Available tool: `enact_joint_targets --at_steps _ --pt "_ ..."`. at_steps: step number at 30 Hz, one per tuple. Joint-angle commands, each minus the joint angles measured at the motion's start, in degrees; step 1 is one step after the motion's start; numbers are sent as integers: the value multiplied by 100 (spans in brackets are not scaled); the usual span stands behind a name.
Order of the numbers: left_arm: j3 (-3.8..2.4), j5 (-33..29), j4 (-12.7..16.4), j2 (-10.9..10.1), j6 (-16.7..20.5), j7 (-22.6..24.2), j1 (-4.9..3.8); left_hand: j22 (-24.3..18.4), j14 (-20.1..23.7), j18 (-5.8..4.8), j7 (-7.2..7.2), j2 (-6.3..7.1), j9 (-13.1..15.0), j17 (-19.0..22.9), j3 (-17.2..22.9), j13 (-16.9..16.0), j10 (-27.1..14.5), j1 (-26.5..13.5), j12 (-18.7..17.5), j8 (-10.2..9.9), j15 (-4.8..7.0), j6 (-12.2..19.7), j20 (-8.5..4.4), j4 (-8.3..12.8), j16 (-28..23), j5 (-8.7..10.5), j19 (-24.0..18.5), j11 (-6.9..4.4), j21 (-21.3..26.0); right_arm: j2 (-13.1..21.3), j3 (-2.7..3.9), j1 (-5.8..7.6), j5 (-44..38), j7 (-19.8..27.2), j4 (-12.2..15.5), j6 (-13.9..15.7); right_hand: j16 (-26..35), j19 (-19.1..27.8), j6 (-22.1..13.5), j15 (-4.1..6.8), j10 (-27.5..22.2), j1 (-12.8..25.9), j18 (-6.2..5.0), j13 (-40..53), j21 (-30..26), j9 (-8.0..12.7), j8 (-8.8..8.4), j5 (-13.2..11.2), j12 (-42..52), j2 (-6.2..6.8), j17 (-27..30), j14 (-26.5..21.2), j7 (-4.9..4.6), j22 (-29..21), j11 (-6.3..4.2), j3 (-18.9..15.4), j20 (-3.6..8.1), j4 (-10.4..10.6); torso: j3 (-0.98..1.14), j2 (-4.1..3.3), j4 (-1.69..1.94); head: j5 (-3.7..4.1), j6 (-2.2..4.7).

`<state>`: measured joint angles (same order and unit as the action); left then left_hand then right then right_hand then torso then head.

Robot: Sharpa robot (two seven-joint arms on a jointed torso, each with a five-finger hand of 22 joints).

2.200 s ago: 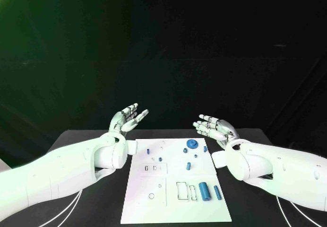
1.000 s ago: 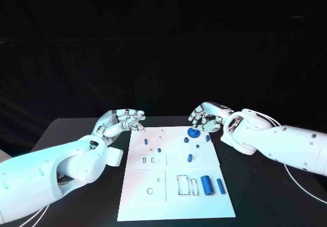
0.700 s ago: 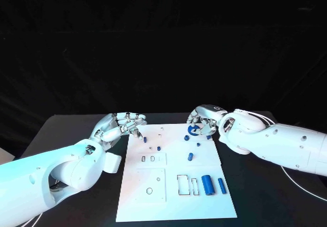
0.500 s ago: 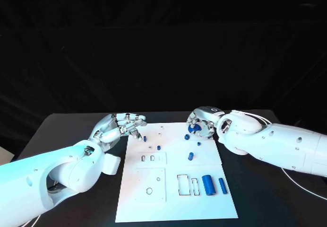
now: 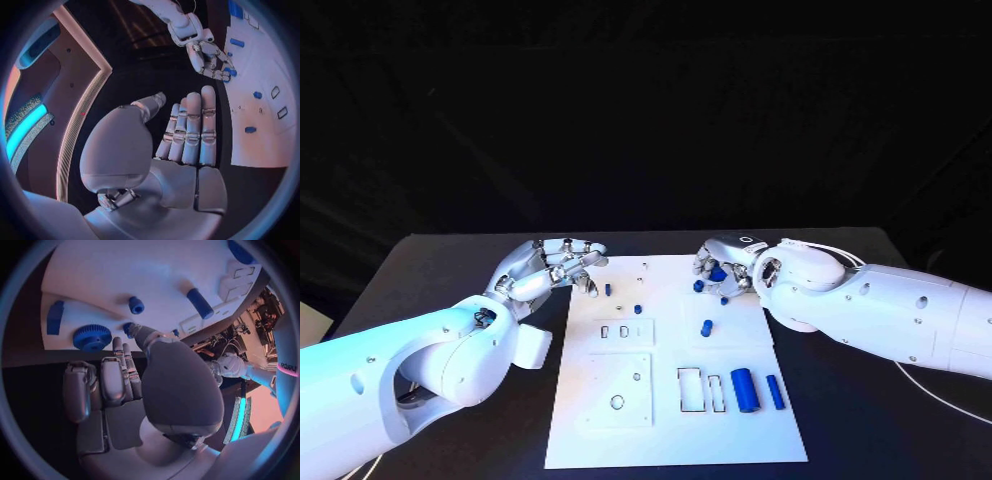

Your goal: Assemble the parts on the task board

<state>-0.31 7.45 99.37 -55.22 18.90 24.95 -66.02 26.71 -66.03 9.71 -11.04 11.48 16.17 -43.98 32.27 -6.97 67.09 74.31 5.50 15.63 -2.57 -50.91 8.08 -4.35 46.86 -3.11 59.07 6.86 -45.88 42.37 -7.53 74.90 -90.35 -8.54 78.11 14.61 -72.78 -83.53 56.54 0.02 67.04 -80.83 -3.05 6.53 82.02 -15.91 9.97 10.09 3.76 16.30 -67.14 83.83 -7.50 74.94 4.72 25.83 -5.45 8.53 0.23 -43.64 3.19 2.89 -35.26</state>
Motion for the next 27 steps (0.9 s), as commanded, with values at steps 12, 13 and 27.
enact_joint_targets --at_steps 12,13,27 --pt "-12 25 -1 -14 -137 -7 -18 32 63 65 -13 -9 17 -14 46 -16 -34 -37 29 2 -14 54 -8 6 45 -18 -74 14 -58 -95 -6 -19 -142 -96 -44 -211 -211 -214 155 41 238 10 113 133 232 -132 155 33 37 -119 -119 275 5 649 -60 104 -2 160 15 -58 11 -15 21" --pt "-12 25 -1 -14 -138 -9 -18 32 63 65 -13 -9 17 -14 46 -16 -34 -37 29 2 -14 54 -8 6 45 -18 -74 14 -58 -100 -7 -20 -142 -98 -46 -210 -215 -216 162 42 249 9 114 138 237 -137 160 34 38 -123 -119 275 5 656 -62 112 -1 163 17 -60 10 -17 19" --pt "-13 34 -26 -16 -204 -79 -21 132 116 71 -21 -35 52 -23 132 -51 -67 93 55 6 -14 70 -3 126 101 -19 -166 18 -200 -156 -11 -43 -105 -127 -55 19 -260 -248 334 73 387 10 131 215 301 -234 271 31 57 -207 -112 262 43 754 -101 229 13 213 28 -77 -4 -42 2"
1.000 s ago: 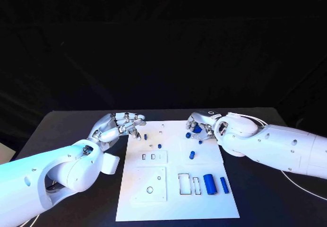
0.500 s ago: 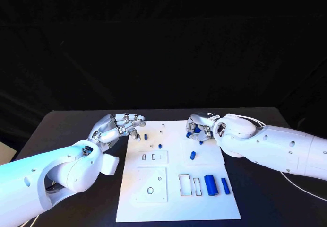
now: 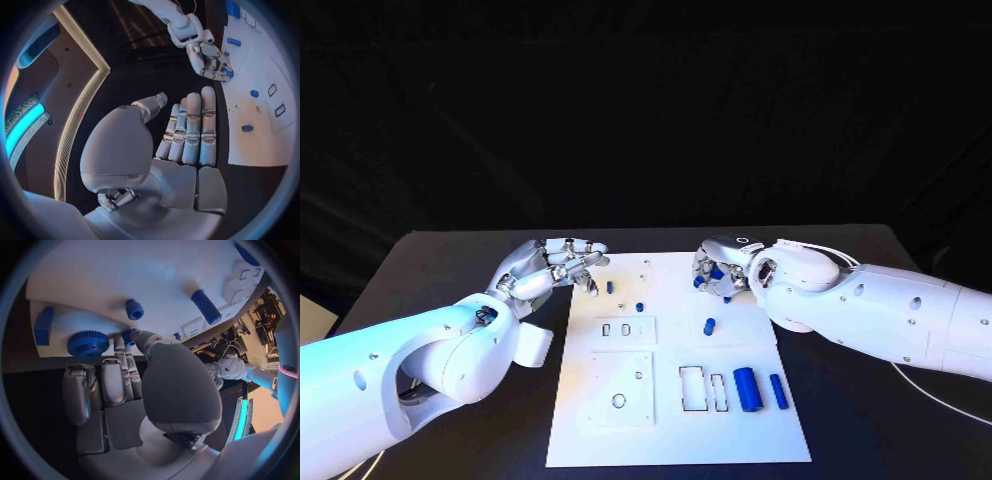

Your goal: Assemble the parts on the task board

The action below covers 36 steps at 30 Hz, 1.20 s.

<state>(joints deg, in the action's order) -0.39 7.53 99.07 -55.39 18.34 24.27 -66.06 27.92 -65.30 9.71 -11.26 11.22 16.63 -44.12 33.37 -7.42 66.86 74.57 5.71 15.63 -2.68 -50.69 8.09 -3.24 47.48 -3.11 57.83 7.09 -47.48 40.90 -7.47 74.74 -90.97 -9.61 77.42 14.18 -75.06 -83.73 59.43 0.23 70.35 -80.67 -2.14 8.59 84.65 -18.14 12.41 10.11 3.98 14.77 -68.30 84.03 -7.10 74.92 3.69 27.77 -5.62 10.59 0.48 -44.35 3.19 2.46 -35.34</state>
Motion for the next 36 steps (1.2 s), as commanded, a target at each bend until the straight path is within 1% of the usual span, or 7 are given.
enact_joint_targets --at_steps 1,4,5,10,19,30,36 --pt "-6 27 2 1 -153 -14 -18 11 43 72 1 -10 6 -9 21 -6 -44 68 34 6 -3 48 -4 16 39 -19 -43 -5 -39 -10 -17 -28 -42 -28 18 106 -36 -231 60 55 66 -10 42 16 44 -20 37 31 37 -65 5 241 7 765 -3 46 33 6 2 -10 -2 0 17" --pt "-6 27 -4 3 -169 -27 -18 11 43 72 1 -10 6 -9 21 -6 -44 68 34 6 -3 48 -4 16 39 -19 -43 -5 -39 -7 -17 -28 -31 -69 41 309 -55 -243 130 81 127 -72 48 53 67 -72 92 34 49 -143 5 235 32 801 -30 124 50 -30 0 -11 0 0 32" --pt "-6 27 -8 4 -173 -31 -18 24 49 72 0 -14 10 -9 32 -11 -47 80 37 6 -3 50 -4 30 45 -19 -55 -4 -58 -4 -17 -28 -25 -89 56 378 -68 -246 155 90 145 -99 50 72 74 -102 117 -79 45 -190 5 234 40 813 -39 183 59 -49 1 -10 0 -3 39" --pt "-6 28 -36 6 -181 -44 -19 34 53 72 -2 -15 13 -8 39 -13 -52 88 38 5 -4 54 -4 40 48 -19 -63 -2 -72 8 -11 -1 9 -233 157 618 -66 -247 177 90 149 -76 52 85 79 -128 138 -113 39 -199 20 229 42 822 -38 202 63 -43 -4 -6 -3 -12 69" --pt "-6 28 -102 5 -180 -55 -27 54 63 73 -4 -19 19 -6 55 -19 -60 108 41 4 -5 58 -3 64 54 -20 -83 -1 -101 -151 2 104 17 -474 186 881 -76 -251 202 93 161 -58 54 99 86 -156 162 -135 36 -211 18 229 52 833 -45 222 65 -39 1 -27 6 -13 130" --pt "-6 28 -142 13 -185 -63 -36 71 74 73 -5 -25 25 -3 69 -23 -63 122 45 5 -5 59 -3 82 57 -20 -101 0 -125 -616 11 141 -21 -637 -109 1120 -84 -260 225 97 173 -49 58 110 98 -180 184 -136 36 -225 16 229 57 852 -49 240 67 -40 4 -44 13 -38 160" --pt "-6 29 -160 44 -192 -64 -40 80 79 73 -6 -28 27 -1 77 -26 -66 129 47 5 -5 60 -2 91 58 -21 -110 1 -138 -919 15 138 -31 -684 -377 1160 -89 -263 229 97 179 -31 59 115 102 -191 191 -138 35 -230 15 229 56 859 -49 244 68 -31 -5 -58 44 -18 168"
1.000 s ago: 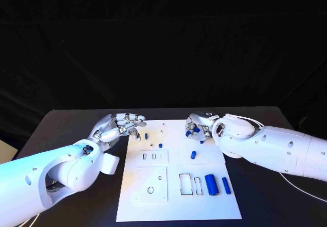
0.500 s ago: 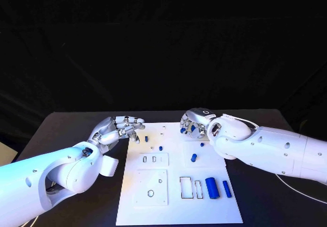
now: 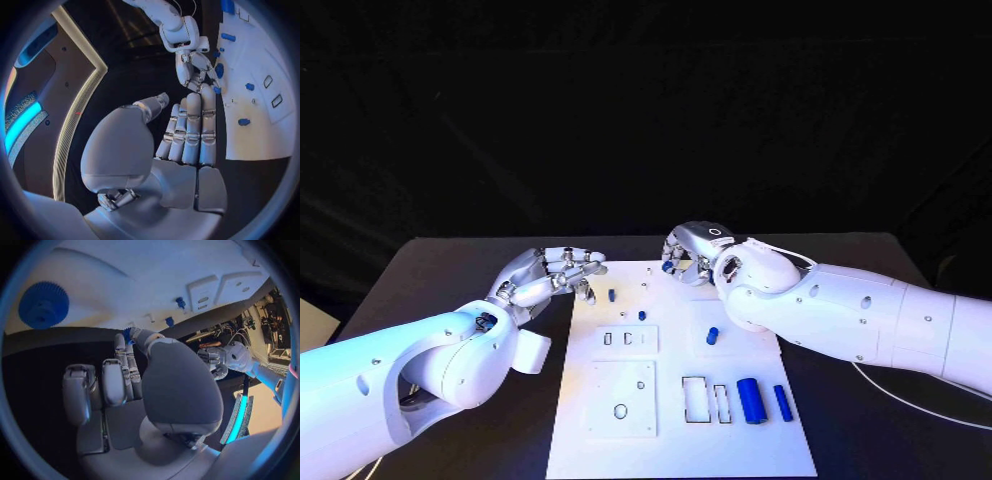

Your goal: Assemble the parts on the task board

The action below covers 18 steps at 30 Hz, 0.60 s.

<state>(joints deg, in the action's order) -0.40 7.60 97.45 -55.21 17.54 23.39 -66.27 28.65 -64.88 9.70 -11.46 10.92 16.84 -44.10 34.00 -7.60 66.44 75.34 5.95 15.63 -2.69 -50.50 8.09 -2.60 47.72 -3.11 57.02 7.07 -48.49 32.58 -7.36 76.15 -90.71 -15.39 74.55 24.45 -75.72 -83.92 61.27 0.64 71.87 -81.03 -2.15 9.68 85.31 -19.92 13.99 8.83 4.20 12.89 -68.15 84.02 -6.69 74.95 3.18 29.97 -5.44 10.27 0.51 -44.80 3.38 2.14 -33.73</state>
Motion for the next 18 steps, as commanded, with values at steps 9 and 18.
enact_joint_targets --at_steps 9,18 --pt "-5 24 -14 53 -120 20 -25 7 37 74 14 3 6 -3 13 -8 -23 52 24 5 -4 40 -2 28 33 -21 -28 2 -37 -362 5 -38 -56 -114 -368 129 -29 -243 45 56 27 4 59 6 34 -16 34 -10 12 -40 -8 231 16 854 2 26 50 -2 -28 -26 63 27 0" --pt "-5 28 -23 68 -126 19 -42 7 37 74 14 3 6 -3 13 -8 -23 52 24 5 -4 40 -2 28 33 -21 -28 2 -37 -535 4 -73 -37 -100 -577 108 -28 -259 35 56 32 21 65 13 54 -27 35 -10 9 -25 2 230 8 884 4 26 52 -2 -21 -29 65 5 -17"
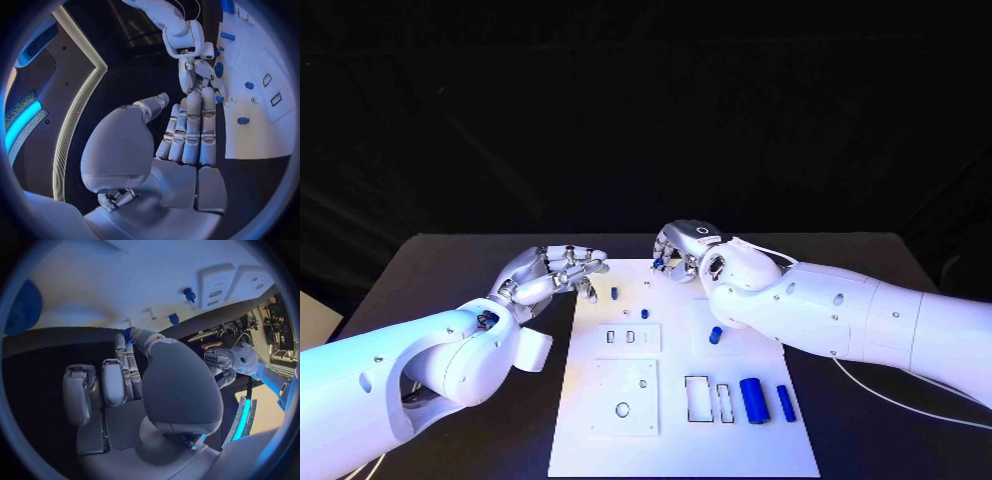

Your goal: Assemble the parts on the task board

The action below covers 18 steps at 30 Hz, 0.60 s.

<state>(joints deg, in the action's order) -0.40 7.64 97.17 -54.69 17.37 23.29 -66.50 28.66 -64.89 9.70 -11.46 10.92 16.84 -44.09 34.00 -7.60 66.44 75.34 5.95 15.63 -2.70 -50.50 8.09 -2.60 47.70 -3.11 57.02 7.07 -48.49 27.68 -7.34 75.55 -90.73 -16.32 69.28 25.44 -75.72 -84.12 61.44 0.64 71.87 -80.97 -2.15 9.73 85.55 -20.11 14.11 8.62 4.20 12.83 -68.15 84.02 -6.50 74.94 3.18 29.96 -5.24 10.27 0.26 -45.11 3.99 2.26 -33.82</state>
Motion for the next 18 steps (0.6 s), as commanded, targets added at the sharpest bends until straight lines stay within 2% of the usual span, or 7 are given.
enact_joint_targets --at_steps 1,7,12,16,18 --pt "-5 25 4 19 -111 30 -21 6 37 74 14 3 6 -4 13 -8 -24 52 24 5 -3 40 -2 28 35 -21 -29 2 -37 -63 2 -18 -32 -6 -69 5 -28 -239 18 57 33 15 66 8 30 -8 23 11 9 -19 2 230 -11 885 4 26 32 -2 1 2 7 -8 -8" --pt "-5 26 -3 24 -112 29 -27 6 37 74 14 3 6 -4 13 -8 -24 52 24 5 -3 40 -2 28 35 -21 -29 2 -37 -152 1 -33 -19 5 -164 -42 -28 -239 18 57 33 15 66 8 30 -8 23 11 9 -19 2 230 -11 885 4 26 32 -2 6 -5 -2 -26 -12" --pt "-5 27 -6 23 -113 27 -32 6 37 74 14 3 6 -4 13 -8 -24 52 24 5 -3 40 -2 28 35 -21 -29 2 -37 -190 0 -57 -16 9 -196 -105 -34 -246 12 56 34 26 69 11 39 -13 21 10 8 -13 -4 231 -13 898 5 26 32 1 4 -3 -3 -51 -55" --pt "-5 28 -13 19 -111 25 -37 6 37 74 14 3 6 -4 13 -8 -24 52 24 5 -3 40 -2 28 35 -21 -29 2 -37 -218 -1 -79 -15 14 -224 -132 -37 -250 9 56 34 28 71 12 44 -14 21 10 8 -12 -8 232 -14 906 6 26 31 2 11 -11 -11 -68 -55" --pt "-5 28 -15 21 -113 25 -40 6 37 74 14 3 6 -4 13 -8 -24 52 24 5 -3 40 -2 28 35 -21 -29 2 -37 -233 -1 -87 -15 16 -238 -151 -37 -250 9 56 34 28 71 12 44 -14 21 10 8 -12 -8 232 -14 906 6 26 31 2 7 -9 -7 -67 -59"
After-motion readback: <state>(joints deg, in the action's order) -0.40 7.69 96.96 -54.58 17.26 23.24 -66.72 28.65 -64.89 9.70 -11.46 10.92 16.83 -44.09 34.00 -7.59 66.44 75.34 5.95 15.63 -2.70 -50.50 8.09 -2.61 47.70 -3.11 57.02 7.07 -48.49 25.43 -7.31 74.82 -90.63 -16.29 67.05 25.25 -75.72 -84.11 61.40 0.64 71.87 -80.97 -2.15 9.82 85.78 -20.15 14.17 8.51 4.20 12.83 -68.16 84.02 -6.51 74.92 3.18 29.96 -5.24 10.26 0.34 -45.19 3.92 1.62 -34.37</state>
